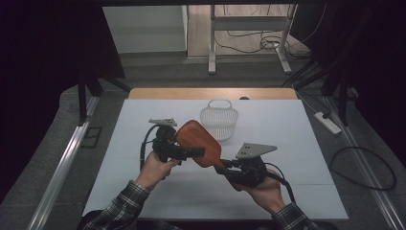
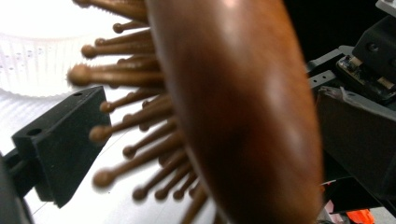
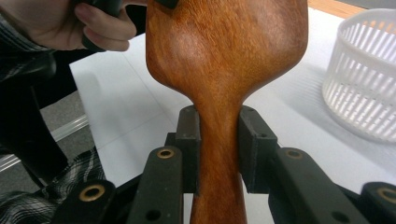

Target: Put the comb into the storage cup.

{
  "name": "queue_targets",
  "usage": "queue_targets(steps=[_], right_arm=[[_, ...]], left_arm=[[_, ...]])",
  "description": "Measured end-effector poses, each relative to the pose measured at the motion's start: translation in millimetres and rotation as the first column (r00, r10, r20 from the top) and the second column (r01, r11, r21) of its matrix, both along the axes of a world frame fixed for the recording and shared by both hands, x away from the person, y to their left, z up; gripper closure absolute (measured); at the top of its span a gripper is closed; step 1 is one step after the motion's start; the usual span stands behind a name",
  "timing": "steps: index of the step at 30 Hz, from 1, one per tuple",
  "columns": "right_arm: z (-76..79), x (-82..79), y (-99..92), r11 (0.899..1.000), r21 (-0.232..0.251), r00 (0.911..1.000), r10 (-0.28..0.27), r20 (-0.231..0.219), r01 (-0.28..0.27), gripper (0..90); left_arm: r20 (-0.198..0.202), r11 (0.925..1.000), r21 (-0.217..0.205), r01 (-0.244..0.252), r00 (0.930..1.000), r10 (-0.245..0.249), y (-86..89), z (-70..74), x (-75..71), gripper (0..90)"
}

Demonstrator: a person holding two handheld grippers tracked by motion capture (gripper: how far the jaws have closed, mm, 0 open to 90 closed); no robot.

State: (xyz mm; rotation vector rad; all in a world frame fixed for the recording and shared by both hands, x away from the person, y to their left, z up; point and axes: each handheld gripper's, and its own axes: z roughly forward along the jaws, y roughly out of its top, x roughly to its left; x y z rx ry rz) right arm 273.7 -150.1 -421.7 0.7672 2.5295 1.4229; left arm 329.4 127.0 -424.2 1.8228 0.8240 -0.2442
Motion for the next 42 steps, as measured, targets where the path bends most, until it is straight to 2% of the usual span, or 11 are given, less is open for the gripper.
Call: queue_targets(steps=[6, 11, 14, 16, 20, 24, 26, 31, 38, 41, 42], right_arm=[[-1.2, -1.6, 2.8, 1.0, -0.014, 0.9998, 0.002, 0.018, -0.002, 72.0], [-2.1, -2.1, 3.6, 1.0, -0.022, 0.9996, 0.002, 0.027, -0.001, 72.0], [-2.4, -2.1, 3.7, 1.0, -0.023, 0.9995, 0.004, 0.03, -0.003, 72.0], [-2.7, -2.0, 3.7, 1.0, -0.021, 0.9995, 0.005, 0.033, -0.005, 72.0], [-3.9, -1.4, 3.9, 1.0, -0.028, 0.9994, 0.012, 0.031, -0.011, 72.0], [-7.6, -0.3, 5.6, 0.999, -0.047, 0.9994, 0.021, 0.028, -0.02, 72.2], [-9.4, 0.3, 6.8, 0.998, -0.057, 0.9994, 0.022, 0.026, -0.021, 72.2], [-12.8, 1.6, 8.5, 0.997, -0.079, 0.9994, 0.024, 0.026, -0.022, 72.2], [-14.2, 2.4, 9.1, 0.996, -0.09, 0.9991, 0.026, 0.033, -0.023, 69.7], [-14.3, 3.3, 9.0, 0.997, -0.078, 0.9996, 0.02, 0.022, -0.018, 59.8], [-14.8, 3.2, 9.5, 0.996, -0.093, 0.9994, 0.012, 0.032, -0.009, 53.8]], left_arm=[[-0.022, 0.9999, -0.013, 0.003, 0.9998, -0.003, -0.6, 0.0, -0.3, 3.4], [-0.044, 0.9983, -0.055, 0.022, 0.9988, -0.024, 2.1, -0.7, 0.2, 18.5], [-0.051, 0.9985, -0.052, 0.015, 0.9986, -0.018, 2.7, -0.3, -0.2, 25.4], [-0.068, 0.9976, -0.067, 0.016, 0.9975, -0.021, 4.0, -1.1, 0.6, 29.2], [-0.122, 0.9922, -0.123, 0.02, 0.9919, -0.035, 7.9, -5.7, 3.4, 35.3], [-0.178, 0.9784, -0.204, 0.033, 0.9815, -0.07, 12.1, -13.6, 6.6, 44.1], [-0.187, 0.9757, -0.216, 0.039, 0.9791, -0.08, 12.0, -14.7, 6.9, 47.9], [-0.174, 0.9772, -0.204, 0.057, 0.9804, -0.093, 10.7, -12.7, 5.4, 55.3], [-0.131, 0.9848, -0.163, 0.059, 0.9881, -0.081, 6.7, -7.0, 2.0, 57.8], [-0.124, 0.9875, -0.152, 0.043, 0.9903, -0.063, 6.2, -6.8, 1.2, 57.8], [-0.129, 0.9873, -0.154, 0.041, 0.9898, -0.061, 6.7, -7.1, 1.9, 57.8]])
